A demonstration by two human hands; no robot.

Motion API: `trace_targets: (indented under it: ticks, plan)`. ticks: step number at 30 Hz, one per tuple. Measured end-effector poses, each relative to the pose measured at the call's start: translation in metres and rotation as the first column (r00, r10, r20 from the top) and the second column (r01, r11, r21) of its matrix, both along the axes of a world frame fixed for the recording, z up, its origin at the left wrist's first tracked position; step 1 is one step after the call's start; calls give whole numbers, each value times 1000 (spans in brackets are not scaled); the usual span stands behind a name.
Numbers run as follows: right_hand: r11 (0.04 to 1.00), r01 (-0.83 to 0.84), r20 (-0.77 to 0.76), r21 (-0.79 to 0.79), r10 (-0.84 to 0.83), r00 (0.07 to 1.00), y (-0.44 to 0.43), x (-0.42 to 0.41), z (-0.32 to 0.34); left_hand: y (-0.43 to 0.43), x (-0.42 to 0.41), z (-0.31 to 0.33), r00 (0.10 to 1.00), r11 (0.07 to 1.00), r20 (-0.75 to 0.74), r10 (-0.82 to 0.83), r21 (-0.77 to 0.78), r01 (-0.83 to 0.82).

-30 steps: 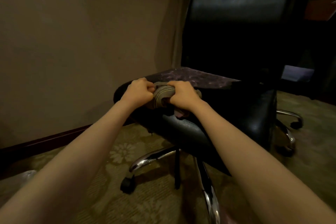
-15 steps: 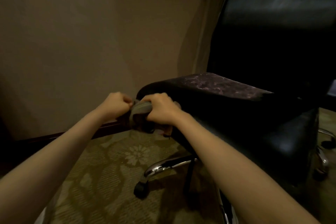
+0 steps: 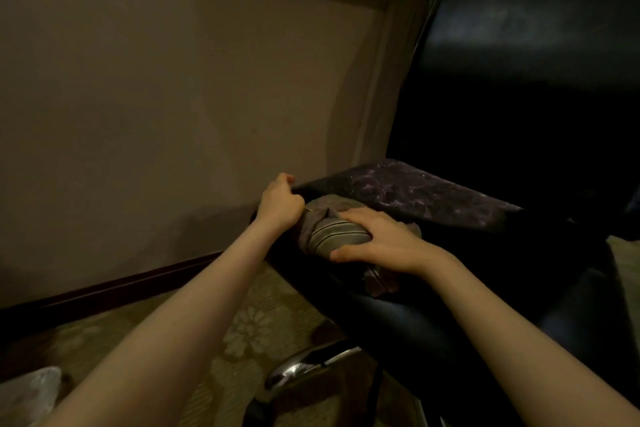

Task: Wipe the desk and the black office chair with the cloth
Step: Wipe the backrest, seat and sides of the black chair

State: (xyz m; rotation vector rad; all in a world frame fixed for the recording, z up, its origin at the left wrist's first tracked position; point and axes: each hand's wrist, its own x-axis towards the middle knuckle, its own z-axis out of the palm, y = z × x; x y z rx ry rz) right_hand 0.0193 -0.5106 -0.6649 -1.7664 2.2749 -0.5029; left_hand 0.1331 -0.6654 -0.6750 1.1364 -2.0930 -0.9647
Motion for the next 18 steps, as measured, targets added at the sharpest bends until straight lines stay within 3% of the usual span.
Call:
trace_targets:
  ticks: [3, 6, 9, 18]
  plan:
    - [989, 88, -194, -119, -110, 975, -5, 9, -8, -27, -3, -4, 979, 997, 198, -50, 64, 37]
    - [958, 137, -259, -250, -202, 945, -17, 12, -19, -50, -2, -19, 959, 986, 242, -150, 105, 127]
    - [949, 139, -244, -285, -212, 946, -38, 9, -19, -67, 0, -29, 966, 982, 182, -183, 83, 170]
    - [928, 253, -101, -273, -289, 952, -111, -13, -8, -75, 1, -27, 952, 982, 245, -182, 0, 188]
